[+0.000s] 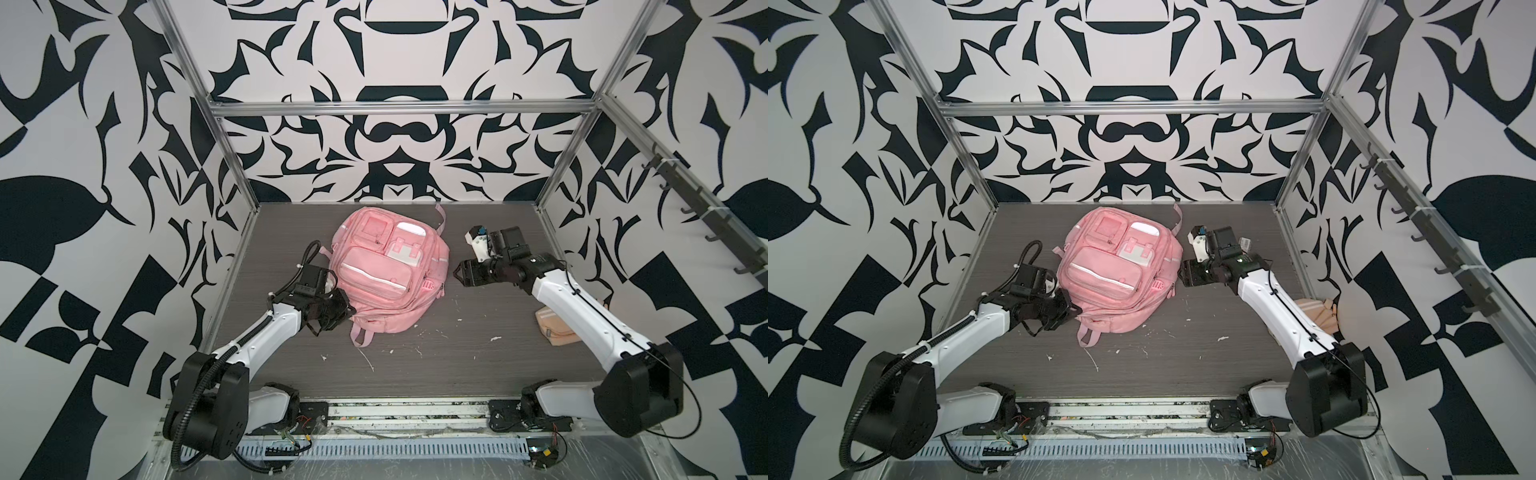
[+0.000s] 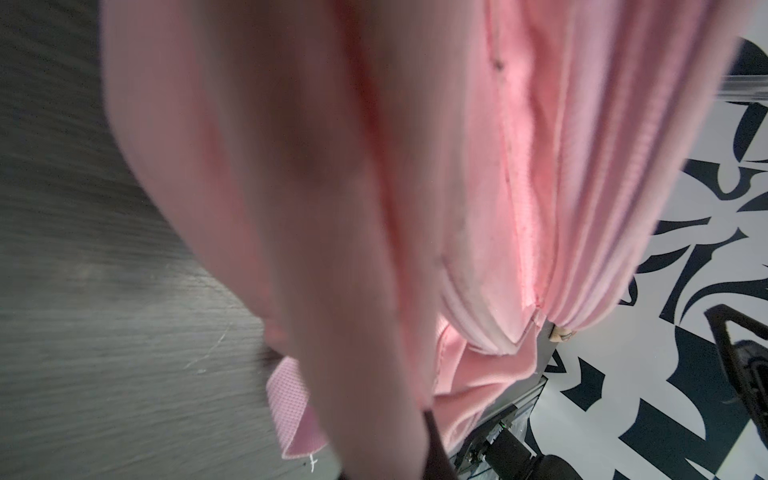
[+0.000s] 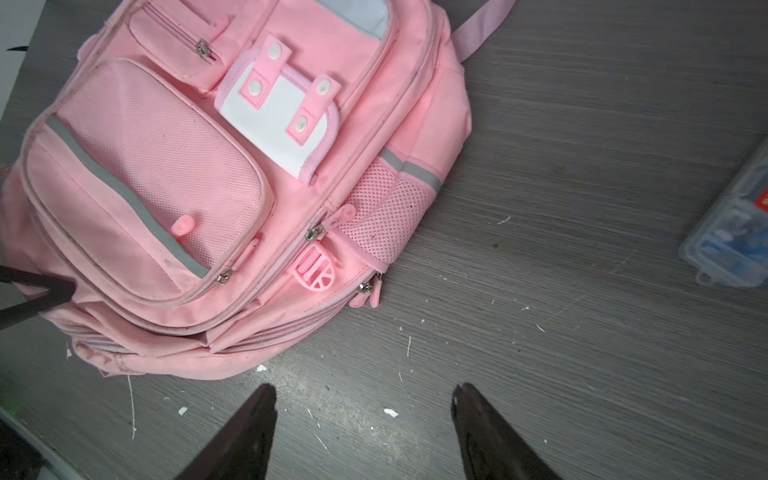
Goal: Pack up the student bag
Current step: 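Release the backpack with the left gripper while the right reaches toward the peach pouch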
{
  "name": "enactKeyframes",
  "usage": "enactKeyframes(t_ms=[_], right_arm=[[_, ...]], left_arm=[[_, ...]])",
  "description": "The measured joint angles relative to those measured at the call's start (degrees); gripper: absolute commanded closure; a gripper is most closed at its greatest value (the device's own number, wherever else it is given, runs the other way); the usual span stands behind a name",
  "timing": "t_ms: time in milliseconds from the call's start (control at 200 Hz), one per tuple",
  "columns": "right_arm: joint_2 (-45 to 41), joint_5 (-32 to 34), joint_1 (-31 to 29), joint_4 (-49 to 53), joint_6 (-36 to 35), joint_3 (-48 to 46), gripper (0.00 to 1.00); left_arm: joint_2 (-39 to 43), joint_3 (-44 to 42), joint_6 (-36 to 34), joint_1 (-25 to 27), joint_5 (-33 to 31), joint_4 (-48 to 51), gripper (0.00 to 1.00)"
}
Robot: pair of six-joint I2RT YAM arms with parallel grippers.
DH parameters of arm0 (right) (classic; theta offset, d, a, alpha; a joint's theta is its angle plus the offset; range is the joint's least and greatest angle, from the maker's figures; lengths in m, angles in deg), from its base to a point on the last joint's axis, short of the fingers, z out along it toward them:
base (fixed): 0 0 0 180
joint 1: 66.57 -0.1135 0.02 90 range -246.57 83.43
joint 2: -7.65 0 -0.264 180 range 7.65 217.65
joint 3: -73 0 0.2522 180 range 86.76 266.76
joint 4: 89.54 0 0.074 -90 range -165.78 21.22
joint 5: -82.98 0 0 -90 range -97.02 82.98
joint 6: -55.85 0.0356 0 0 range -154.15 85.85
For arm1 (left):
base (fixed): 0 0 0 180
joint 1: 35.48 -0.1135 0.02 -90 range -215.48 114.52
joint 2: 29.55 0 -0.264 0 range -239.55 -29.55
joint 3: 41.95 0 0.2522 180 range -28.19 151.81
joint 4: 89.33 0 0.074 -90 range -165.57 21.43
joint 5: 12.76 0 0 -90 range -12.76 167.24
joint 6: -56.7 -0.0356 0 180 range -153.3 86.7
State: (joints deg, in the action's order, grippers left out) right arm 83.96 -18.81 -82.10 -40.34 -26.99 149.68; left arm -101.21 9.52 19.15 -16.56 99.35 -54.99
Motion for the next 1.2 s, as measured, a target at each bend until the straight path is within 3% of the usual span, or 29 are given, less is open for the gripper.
enactKeyframes(t_ms=[90,235,265,325,450,480,505,600,750,920,1200], right_arm=[[2.5,2.0,3.5,2.1,0.7,1.7,0.28],[5.6,4.6,9.3,4.1,3.6,2.8,0.28],[5.9,4.9,10.4,4.5,4.4,2.8,0.27],[6.0,5.3,12.4,5.0,6.1,2.7,0.27],[4.9,5.7,16.1,6.5,9.4,1.9,0.20],[4.2,5.8,17.2,7.0,10.1,1.6,0.19],[3.5,5.9,18.0,7.4,10.8,1.3,0.12],[0.0,6.0,22.1,9.2,12.4,0.0,0.11],[-4.4,5.6,31.2,10.4,13.7,-3.4,0.11],[-4.1,7.6,37.9,12.2,13.7,-7.0,0.11],[2.1,8.9,47.5,9.6,14.3,-9.4,0.11]], left_arm=[[0.5,-1.2,-0.7,0.8,0.1,-0.5,0.72],[2.5,-1.9,-3.2,1.5,0.9,1.6,0.54],[3.0,-1.8,-4.3,1.5,1.1,2.1,0.43],[3.6,-1.7,-6.3,1.6,1.4,3.8,0.32],[5.9,-1.4,-9.9,1.8,1.1,8.9,0.25],[7.0,-1.3,-10.7,1.8,0.8,10.5,0.19],[8.2,-1.2,-11.3,1.9,0.4,11.9,0.16],[13.6,-0.2,-13.5,2.0,-1.4,16.6,0.01],[17.3,5.0,-16.5,2.0,-2.0,18.9,0.01],[9.0,14.7,-20.2,2.1,-0.4,17.4,0.01],[-0.2,18.4,-20.3,2.4,3.9,10.8,0.01]])
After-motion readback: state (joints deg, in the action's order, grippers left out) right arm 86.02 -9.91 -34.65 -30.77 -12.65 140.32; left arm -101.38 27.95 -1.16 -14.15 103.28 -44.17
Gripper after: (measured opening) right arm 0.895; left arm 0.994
